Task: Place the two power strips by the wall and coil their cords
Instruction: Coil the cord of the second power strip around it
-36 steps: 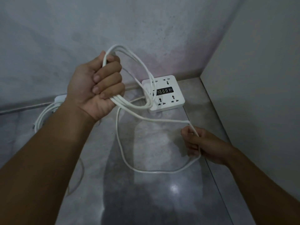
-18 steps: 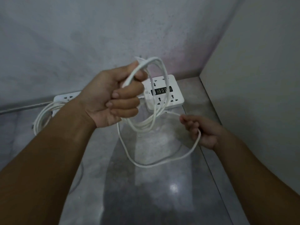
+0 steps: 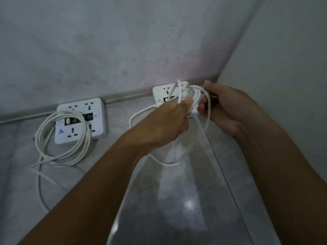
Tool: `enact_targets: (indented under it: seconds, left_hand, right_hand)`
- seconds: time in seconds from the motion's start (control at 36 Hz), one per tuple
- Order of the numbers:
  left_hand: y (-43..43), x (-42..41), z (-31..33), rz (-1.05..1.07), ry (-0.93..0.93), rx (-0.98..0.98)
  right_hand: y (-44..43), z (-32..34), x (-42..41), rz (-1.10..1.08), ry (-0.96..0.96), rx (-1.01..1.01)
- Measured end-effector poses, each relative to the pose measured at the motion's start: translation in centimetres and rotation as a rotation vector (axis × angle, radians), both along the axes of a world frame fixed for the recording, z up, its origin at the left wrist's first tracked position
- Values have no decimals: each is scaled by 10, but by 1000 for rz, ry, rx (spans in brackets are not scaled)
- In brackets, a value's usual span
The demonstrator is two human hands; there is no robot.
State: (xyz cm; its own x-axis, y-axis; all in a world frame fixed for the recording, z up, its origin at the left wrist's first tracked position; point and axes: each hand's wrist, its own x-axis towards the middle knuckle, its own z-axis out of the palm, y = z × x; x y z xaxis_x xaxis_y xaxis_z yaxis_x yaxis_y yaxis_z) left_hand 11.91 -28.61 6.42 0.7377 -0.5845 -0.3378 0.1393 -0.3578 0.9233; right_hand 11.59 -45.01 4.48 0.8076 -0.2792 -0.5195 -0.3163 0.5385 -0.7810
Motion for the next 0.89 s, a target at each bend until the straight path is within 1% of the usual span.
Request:
enact_targets:
  seconds: [0.08,0.14,0.17,0.22,0.31,0.42,0.47,0.53,0.58,0.64,0.75,0.81,0.89]
  left_hand:
    - [-7,-6,-10,42,-169,169]
    - [-10,-9,-17,86,-194,160]
    - [-12,-10,-20,103,-198,142]
    - [-15,-13,-24,141,-180,75]
    - [-21,-16,-29,173,-108,-55]
    - [-24,-18,-36,245,-83,-47]
    - [-25,-16,-41,304,5,-69]
    - [-27,-12,-42,396,111,-144]
    - [-28,-7,-40,512,218,-250]
    - [-27,-3,-36,588,361,-379]
    - [-25,9,-25,709,595,-685]
    - [-23,17,-23,749,691,-734]
    - [-20,26,-29,801,780,-739]
  right_hand:
    - [-1,13,3,25,-52,107]
    - [0,18,3,10,-78,201]
    - [1,19,4,-10,-82,201]
    - [3,21,4,-15,-84,152]
    - [7,24,3,-2,-92,59]
    - [13,32,-1,46,-105,-129]
    - [17,33,-2,35,-120,-298]
    - [19,33,-4,-27,-125,-534]
    - [18,29,-9,-74,-154,-667]
    - [19,22,-18,-32,-205,-702]
    - [31,-6,-45,250,-286,-708]
    - [42,-22,-57,354,-298,-723]
    - [57,-38,-68,409,-323,-852]
